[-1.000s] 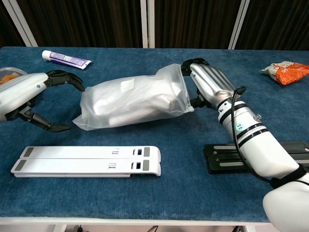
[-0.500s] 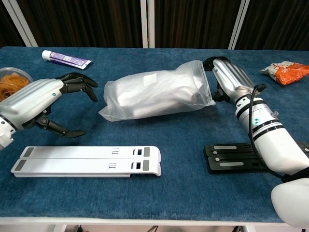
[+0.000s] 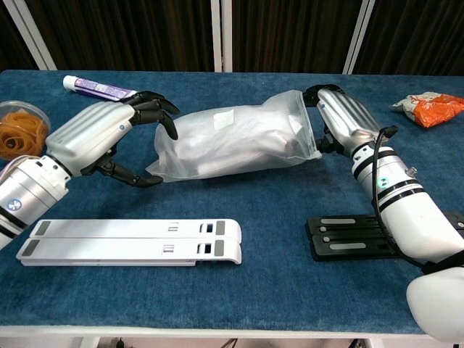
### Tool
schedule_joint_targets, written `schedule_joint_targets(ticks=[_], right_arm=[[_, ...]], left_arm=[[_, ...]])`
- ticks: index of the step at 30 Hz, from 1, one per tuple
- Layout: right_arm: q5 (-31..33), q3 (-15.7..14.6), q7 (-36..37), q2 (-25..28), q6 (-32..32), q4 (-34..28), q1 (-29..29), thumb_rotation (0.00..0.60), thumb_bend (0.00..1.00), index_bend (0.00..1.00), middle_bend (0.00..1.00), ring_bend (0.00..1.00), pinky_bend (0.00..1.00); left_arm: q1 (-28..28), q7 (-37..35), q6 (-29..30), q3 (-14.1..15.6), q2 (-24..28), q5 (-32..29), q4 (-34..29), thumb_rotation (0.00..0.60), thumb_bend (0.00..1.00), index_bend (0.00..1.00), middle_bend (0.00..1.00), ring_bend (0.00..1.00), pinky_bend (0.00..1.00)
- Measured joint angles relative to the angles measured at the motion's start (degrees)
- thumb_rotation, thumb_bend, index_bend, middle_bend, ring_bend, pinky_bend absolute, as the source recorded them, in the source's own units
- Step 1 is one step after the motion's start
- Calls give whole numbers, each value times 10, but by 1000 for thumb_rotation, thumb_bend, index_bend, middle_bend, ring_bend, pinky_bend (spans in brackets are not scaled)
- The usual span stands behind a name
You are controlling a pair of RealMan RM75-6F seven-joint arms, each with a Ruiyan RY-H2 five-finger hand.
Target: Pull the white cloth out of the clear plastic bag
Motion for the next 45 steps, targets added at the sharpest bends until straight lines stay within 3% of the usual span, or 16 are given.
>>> schedule_joint_targets(ticks=[10, 24, 36, 45], right_arm=[[1, -2, 4, 0, -7, -1, -2, 600, 778, 814, 347, 103, 57], [1, -1, 17, 0, -12, 2, -2, 600, 778, 820, 347, 104, 57], [-11, -7, 46, 18, 14, -26, -11, 600, 783, 853, 360, 115, 57], [-28, -14, 50, 83, 65, -112, -35, 600, 790, 876, 370, 124, 57]], left_arm=[[-17, 29, -4, 14, -17, 6, 47, 600, 212, 434, 193, 92, 170], [-19, 3, 6, 18, -35, -4, 87, 600, 449, 593, 298, 136, 192], [-6, -23, 25, 19, -38, -15, 100, 600, 472, 659, 337, 147, 195], [33, -41, 53, 24, 4, -24, 46, 600, 472, 659, 338, 147, 194]])
